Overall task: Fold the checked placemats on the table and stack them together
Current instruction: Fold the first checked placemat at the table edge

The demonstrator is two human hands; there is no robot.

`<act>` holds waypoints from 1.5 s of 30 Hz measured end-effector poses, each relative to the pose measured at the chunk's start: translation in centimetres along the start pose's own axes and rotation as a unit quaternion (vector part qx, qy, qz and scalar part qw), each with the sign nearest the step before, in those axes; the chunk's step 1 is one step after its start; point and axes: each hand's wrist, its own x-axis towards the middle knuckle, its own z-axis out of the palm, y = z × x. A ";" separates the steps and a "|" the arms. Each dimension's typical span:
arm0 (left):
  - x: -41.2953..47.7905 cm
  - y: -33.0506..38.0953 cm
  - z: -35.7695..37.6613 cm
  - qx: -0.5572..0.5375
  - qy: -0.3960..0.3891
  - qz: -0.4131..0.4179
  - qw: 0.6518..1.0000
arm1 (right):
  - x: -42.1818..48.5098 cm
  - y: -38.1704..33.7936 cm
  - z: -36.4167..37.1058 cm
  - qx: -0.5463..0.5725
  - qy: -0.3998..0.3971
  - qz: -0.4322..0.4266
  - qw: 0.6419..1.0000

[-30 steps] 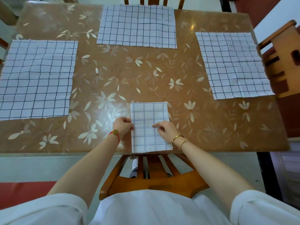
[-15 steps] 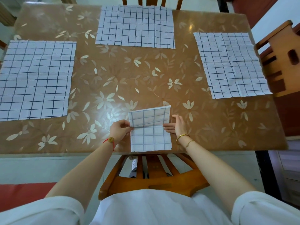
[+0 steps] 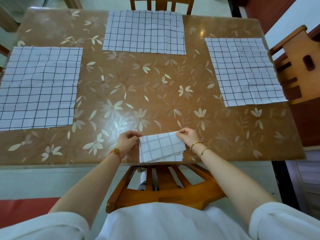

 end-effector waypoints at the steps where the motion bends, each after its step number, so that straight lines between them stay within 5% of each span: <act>1: 0.0 0.0 0.0 -0.005 -0.007 0.000 1.000 | -0.1 0.1 0.0 -0.013 0.000 -0.011 1.000; 10: -0.8 0.3 0.4 -0.066 -0.035 -0.006 0.997 | -0.4 1.0 0.4 -0.093 0.020 -0.038 0.995; 19: -1.4 0.1 0.7 0.011 -0.011 0.038 0.999 | -0.6 1.4 0.8 -0.206 0.009 -0.078 0.975; 28: -1.1 -0.1 0.3 0.037 -0.007 0.067 0.997 | -0.6 1.2 1.1 -0.151 0.035 -0.041 0.987; 36: -0.9 -0.2 0.0 0.078 -0.019 0.084 0.993 | -1.0 0.8 1.6 -0.212 0.026 -0.064 0.975; 41: -1.2 0.1 -0.2 0.116 -0.027 0.099 0.988 | -1.1 0.3 1.9 -0.257 0.033 -0.075 0.963; 45: -1.8 -0.3 -0.1 0.256 -0.002 0.178 0.950 | -1.3 0.3 2.1 -0.299 0.051 -0.107 0.947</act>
